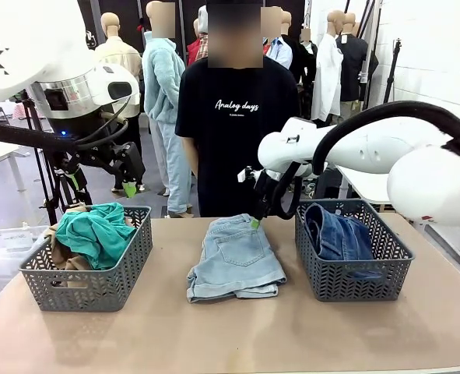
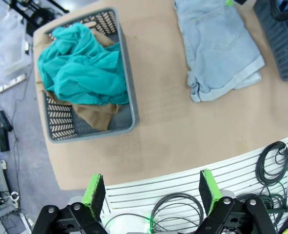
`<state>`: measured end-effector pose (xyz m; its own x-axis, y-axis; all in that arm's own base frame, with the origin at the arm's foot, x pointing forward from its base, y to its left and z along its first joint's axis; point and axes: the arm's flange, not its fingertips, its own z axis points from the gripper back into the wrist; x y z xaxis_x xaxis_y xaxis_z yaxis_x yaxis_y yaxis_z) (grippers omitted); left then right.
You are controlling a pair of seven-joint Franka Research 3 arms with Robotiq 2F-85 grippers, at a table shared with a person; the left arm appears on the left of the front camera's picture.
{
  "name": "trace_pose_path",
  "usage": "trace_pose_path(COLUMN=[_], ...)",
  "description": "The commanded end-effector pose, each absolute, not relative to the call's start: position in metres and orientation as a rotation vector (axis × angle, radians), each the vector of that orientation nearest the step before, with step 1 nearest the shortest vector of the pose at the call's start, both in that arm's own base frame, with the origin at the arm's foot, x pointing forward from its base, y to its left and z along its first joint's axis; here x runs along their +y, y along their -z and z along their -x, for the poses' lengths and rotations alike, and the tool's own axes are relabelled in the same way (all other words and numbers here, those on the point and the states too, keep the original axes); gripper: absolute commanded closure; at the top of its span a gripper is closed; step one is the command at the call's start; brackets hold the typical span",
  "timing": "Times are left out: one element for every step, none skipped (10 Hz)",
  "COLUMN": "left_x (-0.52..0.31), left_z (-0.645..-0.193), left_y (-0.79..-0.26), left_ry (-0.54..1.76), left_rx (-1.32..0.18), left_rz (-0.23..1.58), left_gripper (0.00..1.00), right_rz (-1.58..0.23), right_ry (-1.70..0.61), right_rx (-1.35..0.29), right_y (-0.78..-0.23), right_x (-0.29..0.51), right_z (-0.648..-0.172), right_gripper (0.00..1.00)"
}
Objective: Sort the tops and bottoms.
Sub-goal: Lift clothes from the center of the table with your right hand.
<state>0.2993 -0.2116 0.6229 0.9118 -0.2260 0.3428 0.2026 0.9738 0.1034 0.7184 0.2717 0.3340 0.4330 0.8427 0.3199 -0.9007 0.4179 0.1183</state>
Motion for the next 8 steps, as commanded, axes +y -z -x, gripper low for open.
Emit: trace_pose_path(left_x=[-0.208, -0.208, -0.208, -0.208, -0.208, -0.208, -0.208, -0.208], left_z=[-0.299, -0.299, -0.299, -0.299, -0.299, -0.299, -0.299, -0.299], left_y=[-0.623, -0.623, -0.623, -0.623, -0.623, -0.623, -0.623, -0.623], left_ry=[0.222, 0.222, 0.222, 0.222, 0.222, 0.222, 0.222, 0.222], left_rx=[-0.356, -0.356, -0.356, -0.356, -0.356, -0.356, -0.356, -0.356], left_rz=[-0.069, -0.069, -0.069, -0.069, -0.069, -0.069, -0.069, -0.069], left_gripper=[0.00, 0.00, 0.00, 0.00, 0.00, 0.00, 0.00, 0.00], right_rz=[-0.295, -0.314, -0.341, -0.363, -0.392, -0.440, -0.464, -0.458], right_ry=[-1.104, -1.111, -1.126, -1.147, -1.171, -1.202, -1.229, -1.231], right_rx=[-0.191, -0.173, -0.155, -0.127, -0.100, -0.082, -0.080, -0.078], right_y=[-0.328, -0.320, -0.314, -0.307, -0.300, -0.296, -0.298, -0.302], right_x=[0.282, 0.284, 0.289, 0.296, 0.303, 0.312, 0.320, 0.325], right_z=[-0.741, -0.745, -0.747, -0.748, -0.748, -0.746, -0.741, -0.737], right_gripper=[0.00, 0.00, 0.00, 0.00, 0.00, 0.00, 0.00, 0.00])
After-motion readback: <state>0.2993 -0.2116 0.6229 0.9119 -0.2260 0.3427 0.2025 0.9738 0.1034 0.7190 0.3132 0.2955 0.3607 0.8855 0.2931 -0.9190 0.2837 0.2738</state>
